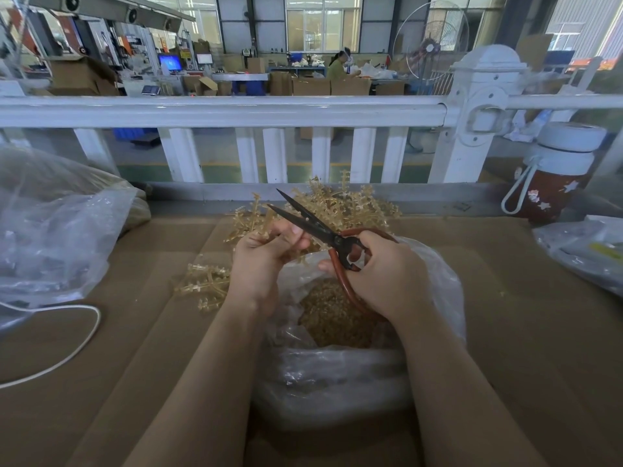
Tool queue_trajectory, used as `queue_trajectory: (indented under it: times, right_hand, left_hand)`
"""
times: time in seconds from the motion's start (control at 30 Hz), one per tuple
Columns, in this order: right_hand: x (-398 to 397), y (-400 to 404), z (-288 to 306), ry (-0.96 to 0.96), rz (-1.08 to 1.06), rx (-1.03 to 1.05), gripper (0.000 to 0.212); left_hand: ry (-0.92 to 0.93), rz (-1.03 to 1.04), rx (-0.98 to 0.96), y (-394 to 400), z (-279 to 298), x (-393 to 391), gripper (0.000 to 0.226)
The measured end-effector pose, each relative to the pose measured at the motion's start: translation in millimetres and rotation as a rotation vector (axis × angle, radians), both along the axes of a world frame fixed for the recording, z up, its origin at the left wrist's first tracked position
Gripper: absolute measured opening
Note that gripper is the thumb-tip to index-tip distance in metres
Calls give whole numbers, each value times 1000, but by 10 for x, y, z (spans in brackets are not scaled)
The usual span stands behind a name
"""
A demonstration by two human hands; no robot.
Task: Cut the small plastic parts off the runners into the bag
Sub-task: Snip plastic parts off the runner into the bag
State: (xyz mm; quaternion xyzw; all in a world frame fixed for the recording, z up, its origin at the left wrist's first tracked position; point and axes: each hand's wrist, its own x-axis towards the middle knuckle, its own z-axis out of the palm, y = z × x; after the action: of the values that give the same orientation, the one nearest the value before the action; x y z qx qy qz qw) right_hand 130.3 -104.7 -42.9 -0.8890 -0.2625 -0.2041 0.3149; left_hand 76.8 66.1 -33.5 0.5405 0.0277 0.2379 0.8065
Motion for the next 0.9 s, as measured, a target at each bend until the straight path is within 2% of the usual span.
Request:
queue_trajectory:
  times: [0.13, 0.3, 0.4, 0.7, 0.9]
  right_hand:
    - [-5, -12, 3, 2, -3, -23, 58]
    - [-29, -17, 22, -7, -18, -27, 56]
    - [-32, -23, 33, -6, -25, -23, 57]
    - [-24, -19, 11, 16, -8, -7, 63]
    - [-18, -4, 7, 8, -10, 14, 62]
  left_hand:
    - [5, 42, 51, -4, -11, 0, 24]
    - [-1, 69, 167, -38, -8, -13, 10]
    - [-7, 66, 212, -46, -6, -22, 10]
    - [-68, 63, 121, -58, -3, -2, 10]
    - [-97, 90, 181, -37, -15, -6, 7]
